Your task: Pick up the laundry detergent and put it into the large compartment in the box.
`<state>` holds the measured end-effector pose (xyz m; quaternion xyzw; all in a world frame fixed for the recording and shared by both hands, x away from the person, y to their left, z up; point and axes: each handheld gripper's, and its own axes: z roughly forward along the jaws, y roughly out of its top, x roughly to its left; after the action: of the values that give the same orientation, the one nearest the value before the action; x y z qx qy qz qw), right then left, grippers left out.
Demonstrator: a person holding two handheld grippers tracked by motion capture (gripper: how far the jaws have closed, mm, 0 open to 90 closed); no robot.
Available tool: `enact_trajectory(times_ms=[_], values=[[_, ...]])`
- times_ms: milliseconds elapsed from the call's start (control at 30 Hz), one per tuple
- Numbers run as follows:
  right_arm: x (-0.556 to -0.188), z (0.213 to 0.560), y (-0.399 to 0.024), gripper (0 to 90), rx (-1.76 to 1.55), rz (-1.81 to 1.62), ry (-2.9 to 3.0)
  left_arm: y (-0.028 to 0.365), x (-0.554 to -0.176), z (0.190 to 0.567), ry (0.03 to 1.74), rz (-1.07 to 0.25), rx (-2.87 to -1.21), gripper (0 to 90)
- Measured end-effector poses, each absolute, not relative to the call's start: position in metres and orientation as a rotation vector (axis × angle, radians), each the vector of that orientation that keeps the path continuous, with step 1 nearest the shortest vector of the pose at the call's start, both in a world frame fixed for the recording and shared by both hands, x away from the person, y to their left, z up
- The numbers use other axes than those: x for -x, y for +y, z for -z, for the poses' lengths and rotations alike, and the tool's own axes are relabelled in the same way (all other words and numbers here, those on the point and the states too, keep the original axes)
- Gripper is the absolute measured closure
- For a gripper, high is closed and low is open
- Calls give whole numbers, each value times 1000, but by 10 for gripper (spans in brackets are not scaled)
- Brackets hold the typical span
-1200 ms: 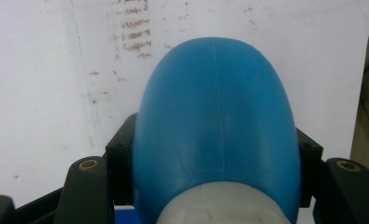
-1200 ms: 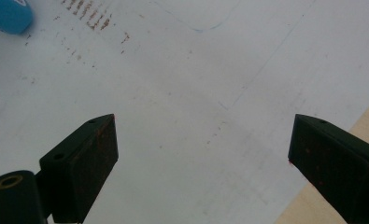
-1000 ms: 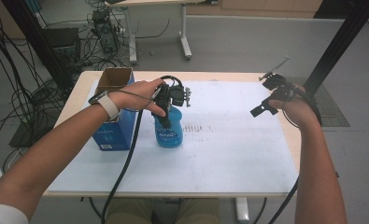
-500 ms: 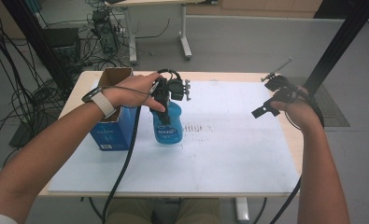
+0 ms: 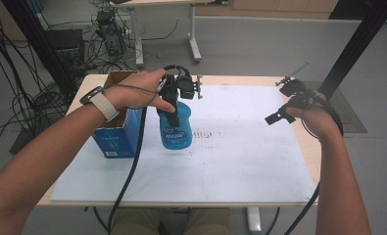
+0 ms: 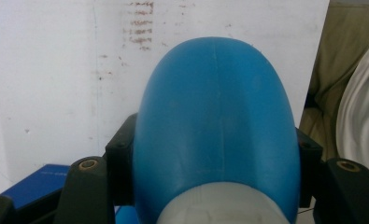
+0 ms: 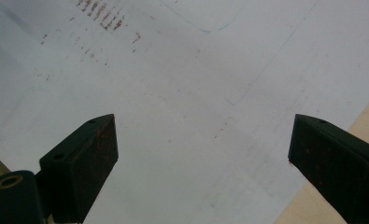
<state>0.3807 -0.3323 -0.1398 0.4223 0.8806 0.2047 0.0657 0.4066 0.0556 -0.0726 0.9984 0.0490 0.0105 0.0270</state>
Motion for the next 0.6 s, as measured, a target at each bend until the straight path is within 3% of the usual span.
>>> enact_trajectory(times_ms=[600], values=[[-369,129,-329,83,-1266,-629,2650,63,-396,15,467,-14,-3060,381]])
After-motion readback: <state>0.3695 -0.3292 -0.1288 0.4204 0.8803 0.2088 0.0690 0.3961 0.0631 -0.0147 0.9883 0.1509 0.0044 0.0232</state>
